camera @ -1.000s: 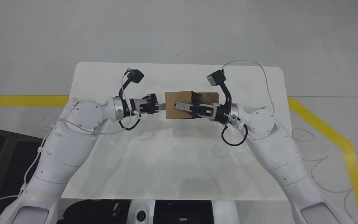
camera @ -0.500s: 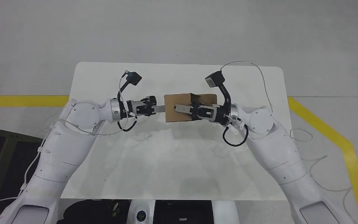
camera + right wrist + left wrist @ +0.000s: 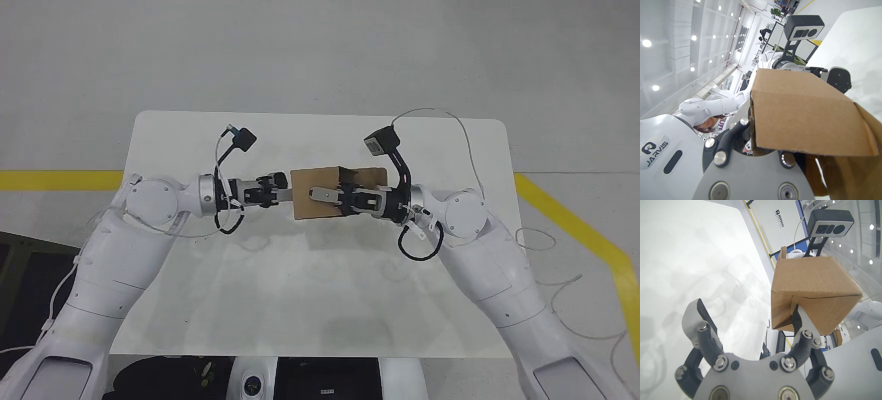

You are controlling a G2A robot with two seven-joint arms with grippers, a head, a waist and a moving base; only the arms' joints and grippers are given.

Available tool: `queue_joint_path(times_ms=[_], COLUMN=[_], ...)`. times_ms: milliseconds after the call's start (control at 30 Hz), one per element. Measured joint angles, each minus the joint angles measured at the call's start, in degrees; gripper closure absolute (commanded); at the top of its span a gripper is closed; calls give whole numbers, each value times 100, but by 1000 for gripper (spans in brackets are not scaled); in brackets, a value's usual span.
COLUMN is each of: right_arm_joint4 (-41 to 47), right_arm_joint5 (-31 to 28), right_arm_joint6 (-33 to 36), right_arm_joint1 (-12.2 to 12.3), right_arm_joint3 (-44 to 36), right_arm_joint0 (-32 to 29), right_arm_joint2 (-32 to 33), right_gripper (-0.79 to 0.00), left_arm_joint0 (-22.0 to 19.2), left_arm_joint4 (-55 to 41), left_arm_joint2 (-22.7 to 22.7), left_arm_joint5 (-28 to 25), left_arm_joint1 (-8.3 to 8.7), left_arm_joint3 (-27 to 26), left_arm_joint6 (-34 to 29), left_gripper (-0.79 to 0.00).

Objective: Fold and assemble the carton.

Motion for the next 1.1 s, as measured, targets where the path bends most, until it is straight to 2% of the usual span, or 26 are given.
queue_joint_path(times_ms=[1100], right_arm_joint4=[124], right_arm_joint5=[-42], right_arm_joint6=[82], right_arm_joint1=[-39], right_arm_joint3=[104], right_arm_joint0=[-47], right_arm_joint2=[80], right_gripper=[0], left_arm_joint0=[-137], left_arm_joint4=[-38], left_arm_joint2=[199], left_arm_joint5=[3], left_arm_joint1=[-60], left_arm_joint3=[50], left_arm_joint6=[30], left_gripper=[-785])
